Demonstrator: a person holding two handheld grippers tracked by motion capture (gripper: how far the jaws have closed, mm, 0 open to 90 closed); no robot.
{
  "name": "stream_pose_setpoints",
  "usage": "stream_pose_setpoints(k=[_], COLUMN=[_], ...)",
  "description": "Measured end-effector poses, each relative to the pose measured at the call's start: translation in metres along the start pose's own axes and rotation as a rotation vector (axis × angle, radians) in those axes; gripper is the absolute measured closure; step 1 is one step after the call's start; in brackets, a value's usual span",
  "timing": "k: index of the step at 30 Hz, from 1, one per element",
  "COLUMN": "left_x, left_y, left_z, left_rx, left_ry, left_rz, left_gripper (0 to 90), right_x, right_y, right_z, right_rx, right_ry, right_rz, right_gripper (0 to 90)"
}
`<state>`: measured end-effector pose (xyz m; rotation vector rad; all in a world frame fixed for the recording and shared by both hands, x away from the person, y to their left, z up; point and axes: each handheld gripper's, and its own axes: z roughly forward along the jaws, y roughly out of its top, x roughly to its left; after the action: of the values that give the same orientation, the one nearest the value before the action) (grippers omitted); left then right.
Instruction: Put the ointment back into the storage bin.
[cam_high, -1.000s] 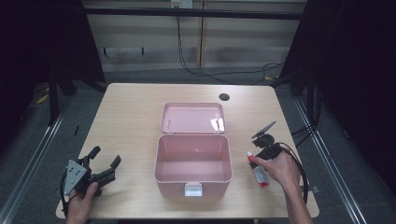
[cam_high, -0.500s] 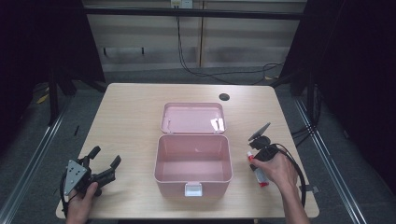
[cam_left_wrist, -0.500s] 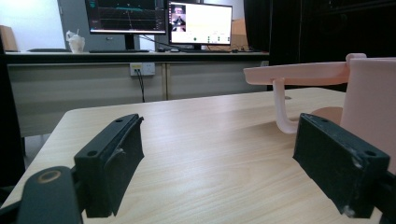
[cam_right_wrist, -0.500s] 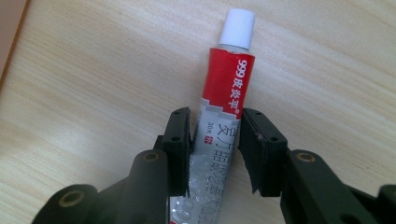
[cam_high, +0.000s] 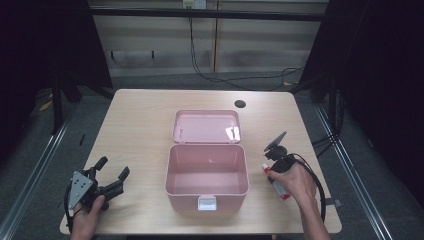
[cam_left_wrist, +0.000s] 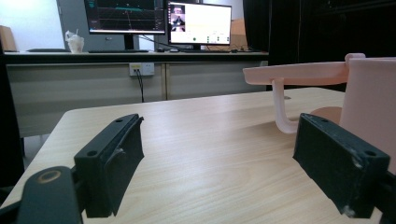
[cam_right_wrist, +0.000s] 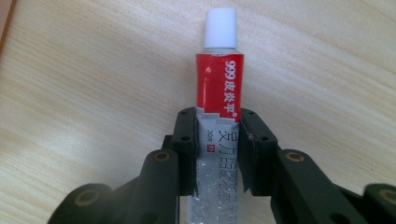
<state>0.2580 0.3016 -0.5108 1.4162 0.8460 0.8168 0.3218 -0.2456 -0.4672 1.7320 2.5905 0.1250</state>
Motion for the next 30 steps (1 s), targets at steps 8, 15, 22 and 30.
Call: stream_pose_setpoints(k=[8,15,22,30], left_x=[0.0,0.0,0.0,0.0], left_y=[0.0,0.0,0.0,0.0], left_z=[0.0,0.0,0.0,0.0], left_rx=[0.001,0.001,0.001,-0.001], left_ry=[-0.001,-0.001,-0.001,-0.001], left_rz=[0.002,0.001,0.002,-0.004], left_gripper=[15.6,15.6,15.6,15.6], right_x=[-0.001,-0.001,-0.002,-0.004], right_y=[0.0,-0.003,-0.004,-0.008], right_z=[0.0,-0.001,-0.005,-0.012], right_rx=[-0.001,-0.013,-0.013,-0.05], right_ry=[0.005,0.048,0.082,0.107], right_rz=[-0.004,-0.029,-0.05,-0.071], right_gripper=[71.2,71.3,71.2,71.3])
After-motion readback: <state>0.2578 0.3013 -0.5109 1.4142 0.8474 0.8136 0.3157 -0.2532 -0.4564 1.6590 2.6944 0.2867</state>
